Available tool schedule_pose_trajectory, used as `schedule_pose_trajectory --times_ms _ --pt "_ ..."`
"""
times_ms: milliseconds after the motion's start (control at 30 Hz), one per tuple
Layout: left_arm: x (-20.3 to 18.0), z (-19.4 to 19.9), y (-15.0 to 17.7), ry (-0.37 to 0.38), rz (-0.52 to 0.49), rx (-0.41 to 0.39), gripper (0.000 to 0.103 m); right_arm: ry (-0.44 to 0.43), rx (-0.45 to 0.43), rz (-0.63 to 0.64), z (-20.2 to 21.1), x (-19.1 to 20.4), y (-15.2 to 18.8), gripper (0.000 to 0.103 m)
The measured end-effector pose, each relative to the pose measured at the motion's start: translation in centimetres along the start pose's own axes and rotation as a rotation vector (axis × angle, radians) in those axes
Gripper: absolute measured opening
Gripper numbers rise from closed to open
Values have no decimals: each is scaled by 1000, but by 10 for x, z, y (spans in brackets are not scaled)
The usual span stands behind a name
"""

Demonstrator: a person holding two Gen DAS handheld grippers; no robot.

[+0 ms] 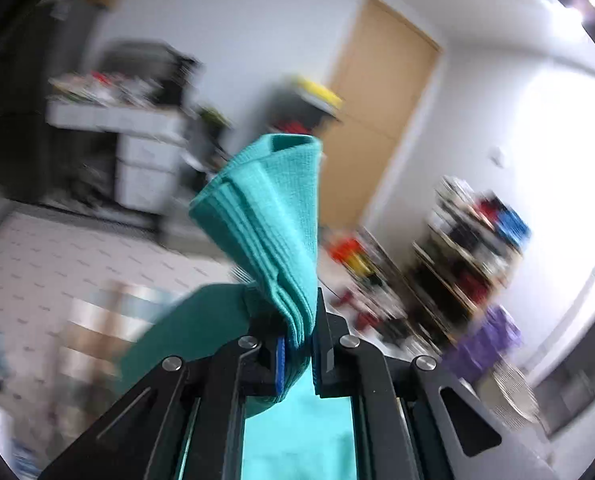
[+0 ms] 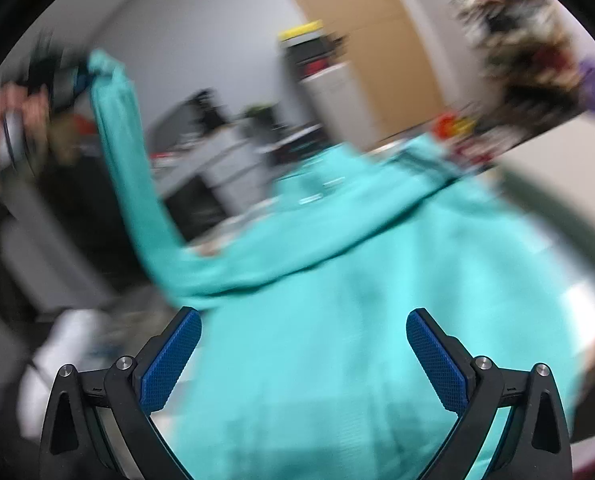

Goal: Fold large clothes
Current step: 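Lift the sleeve with the left gripper and fold it across the hoodie body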

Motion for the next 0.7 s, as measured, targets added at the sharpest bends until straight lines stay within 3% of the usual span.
schedule_pose_trajectory --times_ms 133,200,267,333,400,467,533,600,667,700 --pt "-66 -98 68 85 -31 180 4 82 -26 -165 5 -53 -16 103" --pt "-85 -144 112 104 -54 248 5 136 -98 -294 19 -86 -25 103" --pt "-88 -189 161 133 -11 406 4 214 -198 -380 37 -118 -36 103" --pt "-83 -212 194 165 41 530 5 232 -230 -404 41 -129 -42 103" --pt "-78 -223 223 143 69 616 10 219 -222 -414 38 -132 -43 103" --pt "-89 -216 235 180 37 641 23 187 -183 -416 30 -130 -41 103" --pt "-91 -196 234 239 1 630 42 145 -143 -403 22 -122 -38 103" --pt "-82 -168 217 298 -1 590 62 124 -127 -387 19 -115 -36 103" --pt "-64 -148 195 323 19 534 68 113 -127 -384 20 -110 -34 103" --pt "-49 -136 189 312 22 513 75 110 -127 -386 20 -109 -33 103"
Point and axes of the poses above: each gripper's, at about its wrist camera, not at the fingertips, and z roughly against the way its jaws point, x to its left, y to its underside, the point moved 4 cm from there along -z, roughly the way its jaws point, and after that the axes turned 5 degrees about -x, right-handed, at the moved point
